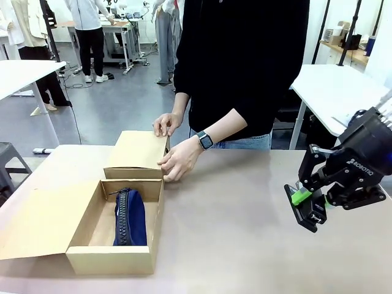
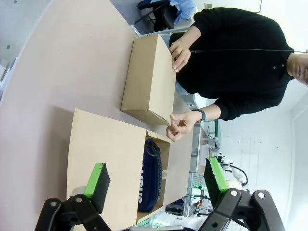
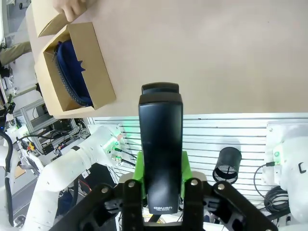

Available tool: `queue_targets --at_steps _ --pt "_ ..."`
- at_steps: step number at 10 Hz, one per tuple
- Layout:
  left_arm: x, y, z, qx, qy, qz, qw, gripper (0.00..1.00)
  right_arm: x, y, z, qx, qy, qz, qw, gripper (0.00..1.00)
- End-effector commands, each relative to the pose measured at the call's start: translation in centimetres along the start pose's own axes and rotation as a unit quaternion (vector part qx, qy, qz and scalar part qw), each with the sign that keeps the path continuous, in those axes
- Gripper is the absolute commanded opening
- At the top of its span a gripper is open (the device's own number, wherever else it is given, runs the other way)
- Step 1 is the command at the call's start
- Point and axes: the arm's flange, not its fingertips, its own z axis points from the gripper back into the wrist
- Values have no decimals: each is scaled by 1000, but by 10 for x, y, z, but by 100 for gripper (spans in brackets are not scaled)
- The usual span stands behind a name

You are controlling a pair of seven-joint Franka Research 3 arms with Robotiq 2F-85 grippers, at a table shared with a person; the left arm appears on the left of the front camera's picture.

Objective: Place items inside the box.
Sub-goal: Pick up a Pencil pouch or Stapler and place it inside the Mailer Box closest to the robot.

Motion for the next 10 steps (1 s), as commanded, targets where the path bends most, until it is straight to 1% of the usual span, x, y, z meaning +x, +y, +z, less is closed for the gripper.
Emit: queue_targets --at_steps 1,3,4,6,7,10 --pt "-2 1 -1 -13 -4 -9 1000 100 4 0 1 2 2 11 1000 32" --pt "-2 1 -1 -13 -4 -9 1000 100 0 0 0 0 0 0 1000 32" --pt "-2 1 -1 -13 -4 -9 1000 100 3 9 -2 -2 12 20 1000 32" --pt "-2 1 -1 -13 -4 -9 1000 100 7 26 -3 -10 8 38 999 32" --pt "-2 1 -1 -13 -4 -9 1000 100 10 34 -5 -17 13 47 999 32" --pt "-2 1 -1 -13 -4 -9 1000 100 15 47 -11 -26 22 55 998 32"
